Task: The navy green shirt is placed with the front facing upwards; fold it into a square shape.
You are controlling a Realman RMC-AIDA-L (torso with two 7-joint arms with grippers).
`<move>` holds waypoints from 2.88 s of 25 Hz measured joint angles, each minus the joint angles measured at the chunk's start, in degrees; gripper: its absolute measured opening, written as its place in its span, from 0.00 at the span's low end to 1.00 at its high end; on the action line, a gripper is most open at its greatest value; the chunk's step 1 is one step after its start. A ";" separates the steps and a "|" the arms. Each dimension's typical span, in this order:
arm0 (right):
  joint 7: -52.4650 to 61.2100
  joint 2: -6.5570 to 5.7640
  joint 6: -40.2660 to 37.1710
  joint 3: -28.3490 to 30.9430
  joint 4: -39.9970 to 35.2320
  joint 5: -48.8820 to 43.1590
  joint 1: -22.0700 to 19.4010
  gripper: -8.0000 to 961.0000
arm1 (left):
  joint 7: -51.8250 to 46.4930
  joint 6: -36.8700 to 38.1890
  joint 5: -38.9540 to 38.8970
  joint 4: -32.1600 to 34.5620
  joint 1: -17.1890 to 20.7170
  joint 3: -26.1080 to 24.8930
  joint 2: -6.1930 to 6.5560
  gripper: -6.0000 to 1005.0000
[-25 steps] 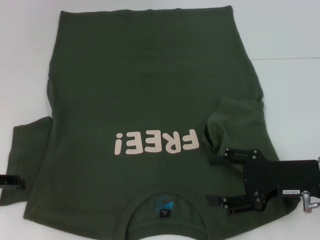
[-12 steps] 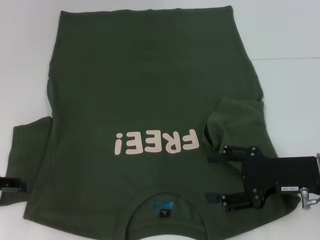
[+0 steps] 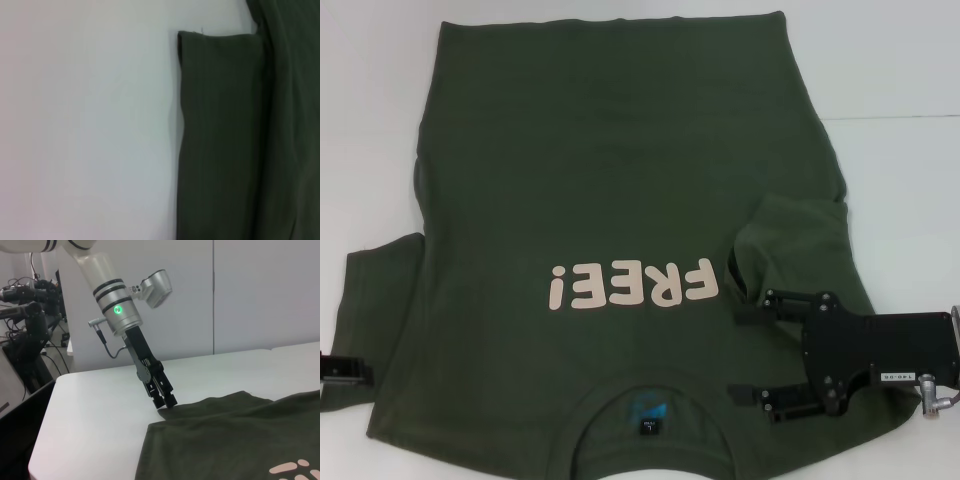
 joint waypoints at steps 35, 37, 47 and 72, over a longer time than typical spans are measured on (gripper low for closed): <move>0.26 -0.10 1.45 0.00 0.71 0.00 0.65 0.95 | -0.37 -1.59 0.47 -4.19 -2.82 1.01 0.62 0.86; 0.13 -0.15 1.50 0.00 0.86 0.00 0.66 0.95 | -0.30 -1.74 0.42 -4.48 -3.09 1.01 0.65 0.86; 0.00 -0.18 1.53 0.00 0.88 0.00 0.48 0.95 | -0.16 -2.76 0.15 -5.71 -4.03 1.02 0.70 0.79; 0.39 -0.08 1.21 0.00 0.88 0.00 0.45 0.95 | 0.28 -3.86 1.00 -5.85 -4.40 3.77 0.68 0.07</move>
